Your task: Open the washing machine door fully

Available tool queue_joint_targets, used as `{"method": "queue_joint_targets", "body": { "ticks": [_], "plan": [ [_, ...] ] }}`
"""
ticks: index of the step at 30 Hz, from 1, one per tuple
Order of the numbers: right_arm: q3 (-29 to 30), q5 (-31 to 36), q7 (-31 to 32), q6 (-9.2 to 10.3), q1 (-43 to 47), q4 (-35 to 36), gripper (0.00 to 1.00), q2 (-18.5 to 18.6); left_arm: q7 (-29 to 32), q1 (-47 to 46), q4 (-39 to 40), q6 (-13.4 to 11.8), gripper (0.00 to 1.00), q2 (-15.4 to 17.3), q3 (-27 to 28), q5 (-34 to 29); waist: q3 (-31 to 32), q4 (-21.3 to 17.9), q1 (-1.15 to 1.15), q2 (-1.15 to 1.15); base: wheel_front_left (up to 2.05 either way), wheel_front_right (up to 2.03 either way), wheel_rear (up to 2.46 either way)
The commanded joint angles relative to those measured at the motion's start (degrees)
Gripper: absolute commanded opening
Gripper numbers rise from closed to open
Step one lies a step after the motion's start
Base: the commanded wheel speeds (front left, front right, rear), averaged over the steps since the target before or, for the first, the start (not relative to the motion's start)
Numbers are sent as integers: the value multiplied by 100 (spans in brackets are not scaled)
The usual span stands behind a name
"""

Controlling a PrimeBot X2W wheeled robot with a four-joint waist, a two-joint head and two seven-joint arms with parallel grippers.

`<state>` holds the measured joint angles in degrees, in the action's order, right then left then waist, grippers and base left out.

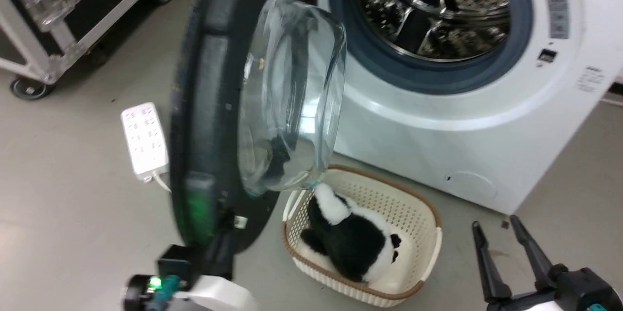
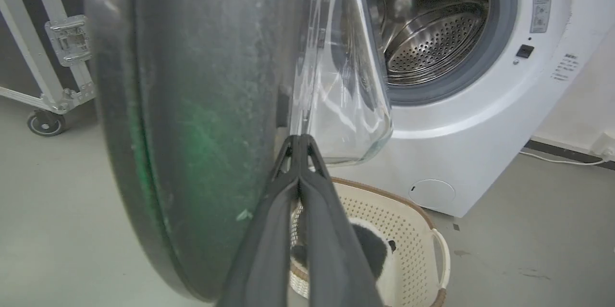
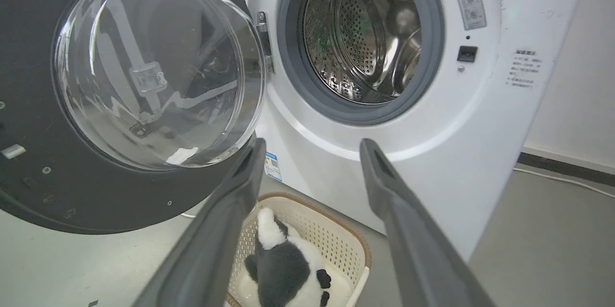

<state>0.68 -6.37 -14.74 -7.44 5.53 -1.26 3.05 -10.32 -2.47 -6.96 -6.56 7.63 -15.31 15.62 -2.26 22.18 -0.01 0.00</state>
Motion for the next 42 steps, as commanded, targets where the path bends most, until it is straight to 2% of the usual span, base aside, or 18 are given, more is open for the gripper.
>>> {"method": "queue_joint_targets", "body": {
  "ticks": [1, 7, 14, 20, 27, 36, 42],
  "plan": [
    [0, 43, -26, -5, -22, -14, 100, -11, -39, -73, 13, -36, 0, 59, 75, 32, -113, 86, 1, 0, 0, 0, 0],
    [-36, 126, -26, -5, -84, 8, 100, 94, -67, -367, -76, -67, 0, 378, 571, 256, -519, 161, 1, 0, 0, 0, 0],
    [-148, 196, -8, -5, -275, 61, 100, 328, -11, -924, -459, -5, 0, 894, 1163, 536, -1034, 103, 1, 0, 0, 0, 0],
    [-135, 215, 79, -5, -392, 176, 100, 474, 11, -1544, -1185, 155, 0, 1424, 1636, 801, -1393, 4, 1, 0, 0, 0, 0],
    [-103, 225, 157, -5, -508, 298, 100, 557, -70, -2139, -2074, 225, 0, 1782, 2024, 1064, -1666, -120, 1, 0, 0, 0, 0],
    [-46, 230, 159, -5, -575, 291, 100, 537, -345, -2527, -2895, 413, 0, 1927, 2132, 1128, -1660, -228, 1, 0, 0, 0, 0],
    [-19, 223, 94, -5, -606, 182, 100, 453, -459, -2404, -2812, 491, 0, 1807, 2109, 908, -1360, -307, 1, 0, 0, 0, 0]
  ]
}}
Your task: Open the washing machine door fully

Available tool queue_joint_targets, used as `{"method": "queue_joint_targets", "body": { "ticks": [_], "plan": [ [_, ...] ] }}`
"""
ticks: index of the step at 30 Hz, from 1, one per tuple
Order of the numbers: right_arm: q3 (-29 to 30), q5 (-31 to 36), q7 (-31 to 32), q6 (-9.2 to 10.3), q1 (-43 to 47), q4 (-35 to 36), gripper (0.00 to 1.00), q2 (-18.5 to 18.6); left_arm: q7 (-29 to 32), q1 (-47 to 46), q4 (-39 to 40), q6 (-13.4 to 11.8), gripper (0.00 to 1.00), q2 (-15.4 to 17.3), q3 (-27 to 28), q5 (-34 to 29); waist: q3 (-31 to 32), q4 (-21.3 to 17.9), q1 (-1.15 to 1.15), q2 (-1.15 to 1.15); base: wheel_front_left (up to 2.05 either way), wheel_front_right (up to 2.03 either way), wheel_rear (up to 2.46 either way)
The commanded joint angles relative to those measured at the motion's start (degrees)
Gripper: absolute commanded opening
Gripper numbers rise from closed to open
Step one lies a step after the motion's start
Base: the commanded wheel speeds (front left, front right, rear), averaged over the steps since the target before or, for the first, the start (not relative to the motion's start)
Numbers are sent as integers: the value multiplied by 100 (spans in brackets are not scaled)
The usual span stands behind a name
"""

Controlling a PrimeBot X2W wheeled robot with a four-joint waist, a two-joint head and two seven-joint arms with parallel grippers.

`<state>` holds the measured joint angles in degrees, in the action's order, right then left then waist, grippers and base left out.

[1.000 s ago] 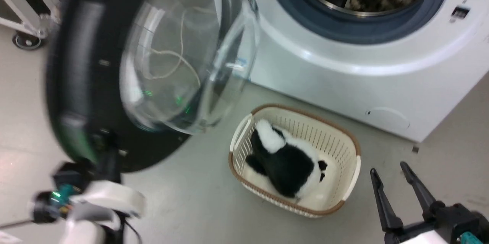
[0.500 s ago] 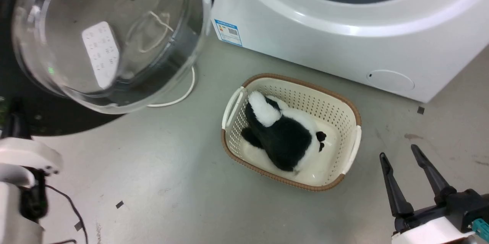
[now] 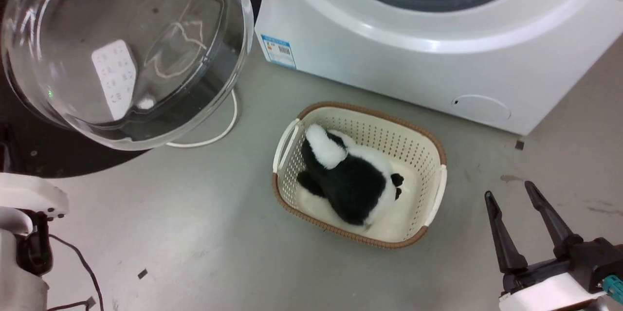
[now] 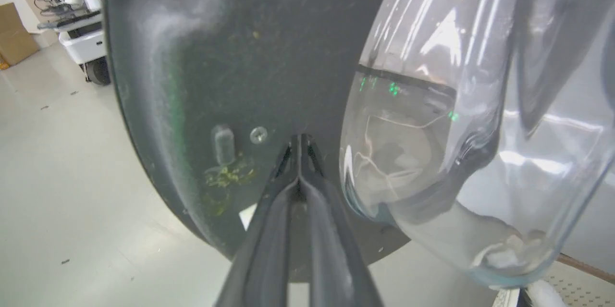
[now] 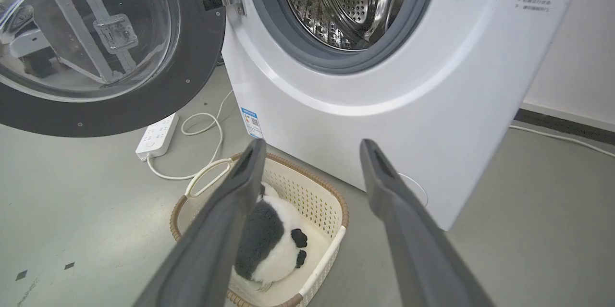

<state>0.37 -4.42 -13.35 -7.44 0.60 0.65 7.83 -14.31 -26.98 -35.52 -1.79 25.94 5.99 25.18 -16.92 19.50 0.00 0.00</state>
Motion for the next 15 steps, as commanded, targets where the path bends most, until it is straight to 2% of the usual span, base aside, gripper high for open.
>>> {"method": "queue_joint_targets", "body": {
  "ticks": [1, 4, 5, 6, 7, 8, 10, 11, 12, 15],
  "plan": [
    [29, 25, -58, -5, -115, -30, 100, -47, -63, 89, 200, 15, 0, -65, -16, -125, 175, -59, 0, 0, 0, 0, 0],
    [87, 19, -98, -5, -117, -95, 100, -110, -66, 325, 854, 6, 0, -262, 8, -377, 409, -142, 0, 0, 0, 0, 0],
    [87, 19, -98, -5, -117, -95, 100, -110, -66, 325, 854, 6, 0, -262, 8, -377, 409, -142, 0, 0, 0, 0, 0],
    [132, 33, -120, -5, -114, -128, 100, -157, -67, 540, 1360, -36, 0, -438, 4, -550, 579, -226, 0, 0, 0, 0, 0],
    [132, 33, -120, -5, -114, -128, 100, -157, -67, 540, 1360, -36, 0, -438, 4, -550, 579, -226, 0, 0, 0, 0, 0],
    [202, 84, -138, -5, -115, -132, 100, -200, -67, 782, 1875, -60, 0, -630, -8, -667, 741, -333, 0, 0, 0, 0, 0],
    [244, 127, -145, -5, -118, -121, 100, -219, -67, 909, 2130, -29, 0, -726, -17, -688, 815, -393, 0, 0, 0, 0, 0],
    [285, 247, -155, -5, -132, -93, 100, -242, -68, 1164, 2584, -33, 0, -907, 74, -682, 956, -542, 0, 0, 0, 0, 0],
    [285, 247, -155, -5, -132, -93, 100, -242, -68, 1164, 2584, -33, 0, -907, 74, -682, 956, -542, 0, 0, 0, 0, 0],
    [357, 381, -161, -5, -130, 18, 100, -283, -68, 1569, 3068, -22, 0, -1185, 38, -762, 1130, -762, 0, 0, 0, 0, 0]
  ]
}}
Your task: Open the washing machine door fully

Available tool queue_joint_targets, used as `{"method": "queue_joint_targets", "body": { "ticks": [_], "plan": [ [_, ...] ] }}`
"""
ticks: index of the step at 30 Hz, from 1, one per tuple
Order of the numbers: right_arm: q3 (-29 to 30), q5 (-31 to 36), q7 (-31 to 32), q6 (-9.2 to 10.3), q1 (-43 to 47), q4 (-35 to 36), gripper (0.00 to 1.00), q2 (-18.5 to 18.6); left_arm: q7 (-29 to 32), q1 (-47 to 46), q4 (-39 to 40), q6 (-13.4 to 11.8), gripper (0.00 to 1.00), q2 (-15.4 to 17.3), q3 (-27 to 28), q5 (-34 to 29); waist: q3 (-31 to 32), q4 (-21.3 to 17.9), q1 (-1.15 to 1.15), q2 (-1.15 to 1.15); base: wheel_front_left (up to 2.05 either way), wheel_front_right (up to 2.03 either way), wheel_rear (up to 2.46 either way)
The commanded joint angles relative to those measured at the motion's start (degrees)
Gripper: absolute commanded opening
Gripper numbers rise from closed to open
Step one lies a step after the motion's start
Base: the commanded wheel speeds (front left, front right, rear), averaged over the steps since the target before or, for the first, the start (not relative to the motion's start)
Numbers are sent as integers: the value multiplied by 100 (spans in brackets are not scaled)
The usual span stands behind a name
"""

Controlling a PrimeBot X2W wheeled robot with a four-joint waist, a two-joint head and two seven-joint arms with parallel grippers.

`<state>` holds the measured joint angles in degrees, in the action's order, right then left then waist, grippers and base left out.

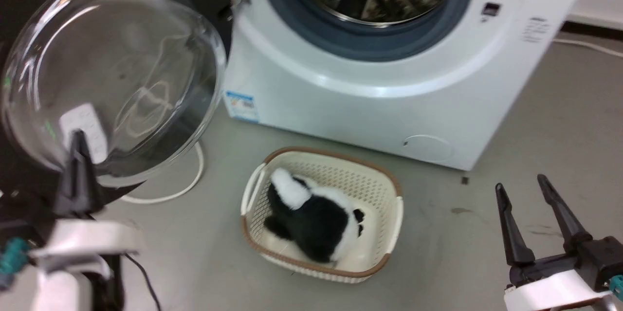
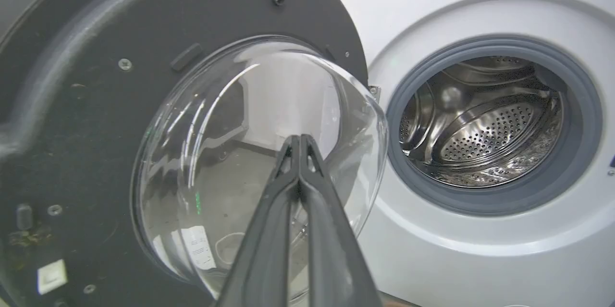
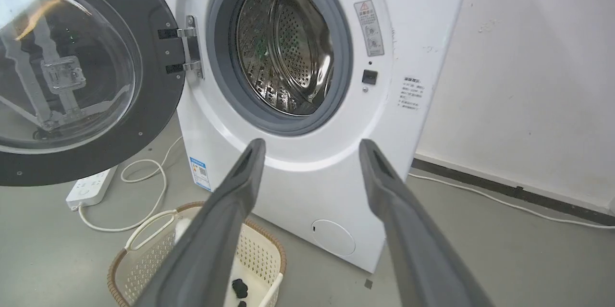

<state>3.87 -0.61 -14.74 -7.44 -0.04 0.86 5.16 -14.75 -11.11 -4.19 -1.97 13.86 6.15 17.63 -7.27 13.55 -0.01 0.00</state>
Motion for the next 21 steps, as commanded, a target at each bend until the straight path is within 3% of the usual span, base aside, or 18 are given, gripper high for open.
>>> {"method": "queue_joint_targets", "body": {
  "ticks": [1, 8, 21],
  "plan": [
    [21, 32, -23, -5, -49, 46, 100, -34, -24, 112, 47, 5, 0, -59, -33, -56, 218, -244, 1, 0, 0, 0, 0],
    [87, 115, -25, -5, 173, 226, 100, -140, -24, 751, 284, 19, 0, -543, -659, -431, 474, -678, 1, 0, 0, 0, 0],
    [125, 40, -25, -5, 522, 157, 100, -222, -25, 1279, -60, 69, 0, -835, -1232, -755, 656, -943, 1, 0, 0, 0, 0]
  ]
}}
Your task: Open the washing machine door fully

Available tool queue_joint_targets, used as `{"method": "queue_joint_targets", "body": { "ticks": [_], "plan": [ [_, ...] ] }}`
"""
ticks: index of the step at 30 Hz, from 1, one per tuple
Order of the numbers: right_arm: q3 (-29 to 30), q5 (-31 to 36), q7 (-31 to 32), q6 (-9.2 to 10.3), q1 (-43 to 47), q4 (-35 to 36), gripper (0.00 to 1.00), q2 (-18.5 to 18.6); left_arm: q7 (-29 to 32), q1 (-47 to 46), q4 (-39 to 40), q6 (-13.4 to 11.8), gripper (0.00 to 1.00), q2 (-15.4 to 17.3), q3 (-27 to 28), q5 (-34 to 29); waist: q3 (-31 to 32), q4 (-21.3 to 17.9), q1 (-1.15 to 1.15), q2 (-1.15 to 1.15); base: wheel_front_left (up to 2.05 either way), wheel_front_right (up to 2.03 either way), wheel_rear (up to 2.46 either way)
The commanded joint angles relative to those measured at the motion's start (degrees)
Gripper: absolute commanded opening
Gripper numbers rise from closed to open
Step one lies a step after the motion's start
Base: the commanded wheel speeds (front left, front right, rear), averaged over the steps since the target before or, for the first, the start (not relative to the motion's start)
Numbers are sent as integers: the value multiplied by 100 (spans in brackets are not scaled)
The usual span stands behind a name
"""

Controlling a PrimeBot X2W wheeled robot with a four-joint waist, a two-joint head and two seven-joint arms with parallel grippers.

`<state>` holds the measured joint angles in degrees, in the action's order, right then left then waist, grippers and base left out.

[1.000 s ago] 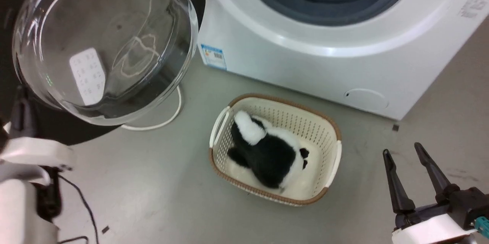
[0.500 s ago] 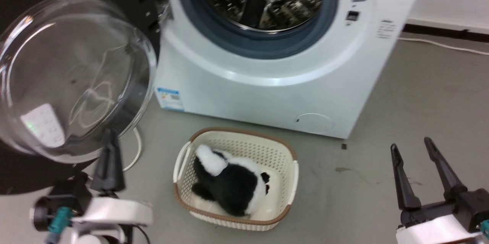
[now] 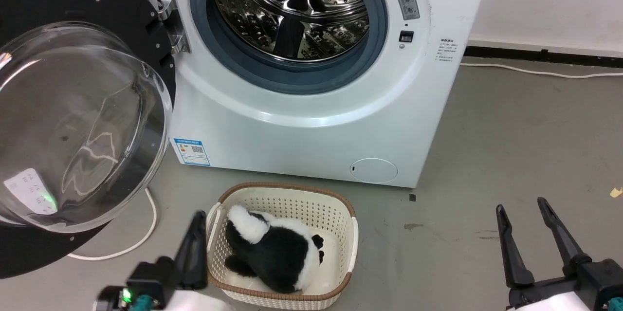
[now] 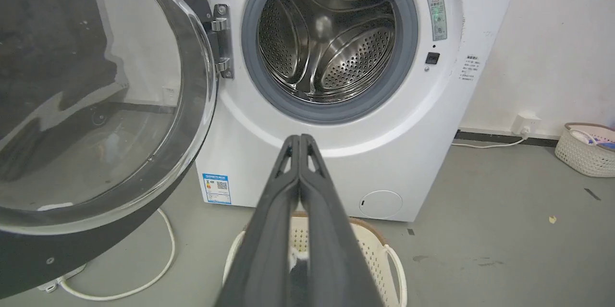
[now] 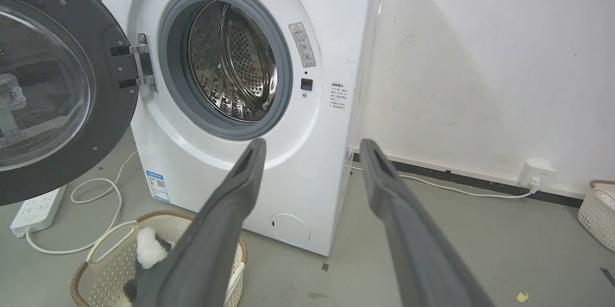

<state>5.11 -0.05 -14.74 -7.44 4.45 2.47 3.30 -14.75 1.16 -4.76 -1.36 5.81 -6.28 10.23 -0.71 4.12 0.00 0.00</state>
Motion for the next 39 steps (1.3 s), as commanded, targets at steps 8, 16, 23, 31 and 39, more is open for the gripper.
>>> {"method": "queue_joint_targets", "body": {
  "ticks": [8, 16, 23, 31, 39],
  "plan": [
    [-43, -193, -26, -5, 108, -115, 100, -41, -25, 97, -346, 46, 100, -76, -173, -174, 45, -47, 0, 0, 0, 0, 0],
    [-104, -265, -26, -5, 94, -207, 100, -42, -25, 8, -328, 53, 100, -102, -133, -237, 54, -53, 0, 0, 0, 0, 0],
    [-123, -342, -26, -5, 75, -266, 100, -42, -25, -29, -331, 89, 100, -106, -94, -305, 40, -70, 0, 0, 0, 0, 0],
    [-137, -351, 0, 0, 5, -279, 0, -14, 2, 13, -367, 113, 0, -134, -81, -279, 38, -74, 0, 0, 0, 0, 0],
    [-155, -336, 65, 0, -21, -276, 0, -14, 70, 8, -332, 105, 0, -139, -44, -307, 40, -90, 0, 0, 0, 0, 0]
  ]
}}
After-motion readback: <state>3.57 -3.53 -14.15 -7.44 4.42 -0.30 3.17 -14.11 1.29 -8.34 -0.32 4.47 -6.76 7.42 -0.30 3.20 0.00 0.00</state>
